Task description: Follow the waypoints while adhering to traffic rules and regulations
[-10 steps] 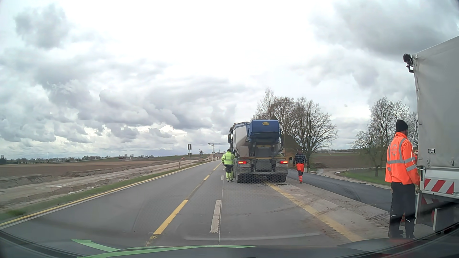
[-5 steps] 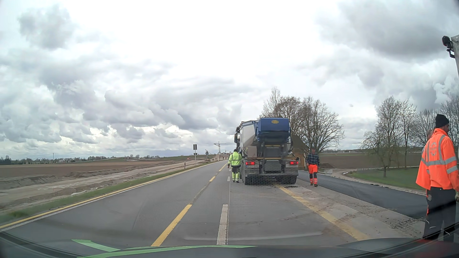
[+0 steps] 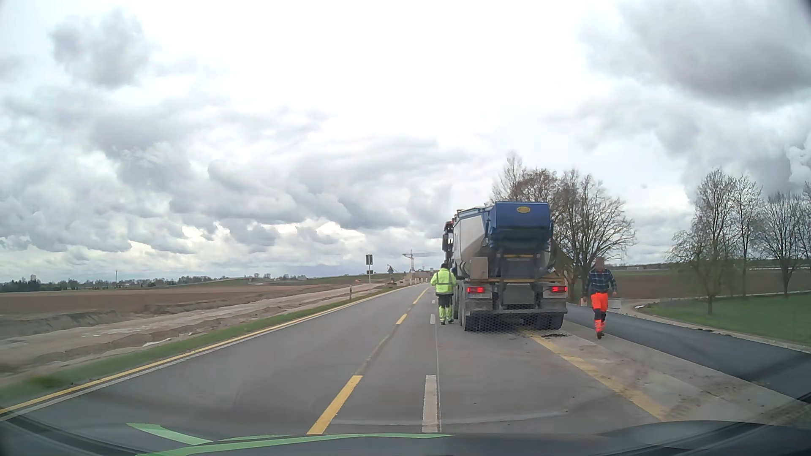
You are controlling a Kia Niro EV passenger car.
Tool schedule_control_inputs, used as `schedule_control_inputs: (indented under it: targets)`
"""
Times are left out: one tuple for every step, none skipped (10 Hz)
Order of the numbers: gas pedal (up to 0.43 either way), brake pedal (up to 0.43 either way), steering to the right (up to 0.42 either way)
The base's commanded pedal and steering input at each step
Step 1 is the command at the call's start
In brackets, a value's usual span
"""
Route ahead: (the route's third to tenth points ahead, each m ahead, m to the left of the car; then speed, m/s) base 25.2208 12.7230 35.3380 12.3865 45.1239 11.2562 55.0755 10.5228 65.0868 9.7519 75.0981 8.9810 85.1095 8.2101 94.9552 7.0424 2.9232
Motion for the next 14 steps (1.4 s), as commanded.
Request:
schedule_control_inputs:
  targets:
    - [0.319, 0.000, -0.184]
    - [0.319, 0.000, -0.182]
    - [0.319, 0.000, -0.177]
    - [0.319, 0.000, -0.167]
    - [0.319, 0.000, -0.149]
    - [0.319, 0.000, -0.126]
    - [0.319, 0.000, -0.093]
    - [0.319, 0.000, -0.067]
    - [0.331, 0.000, -0.046]
    - [0.331, 0.000, -0.025]
    - [0.331, 0.000, -0.012]
    - [0.331, 0.000, -0.005]
    - [0.339, 0.000, 0.001]
    - [0.339, 0.000, 0.003]
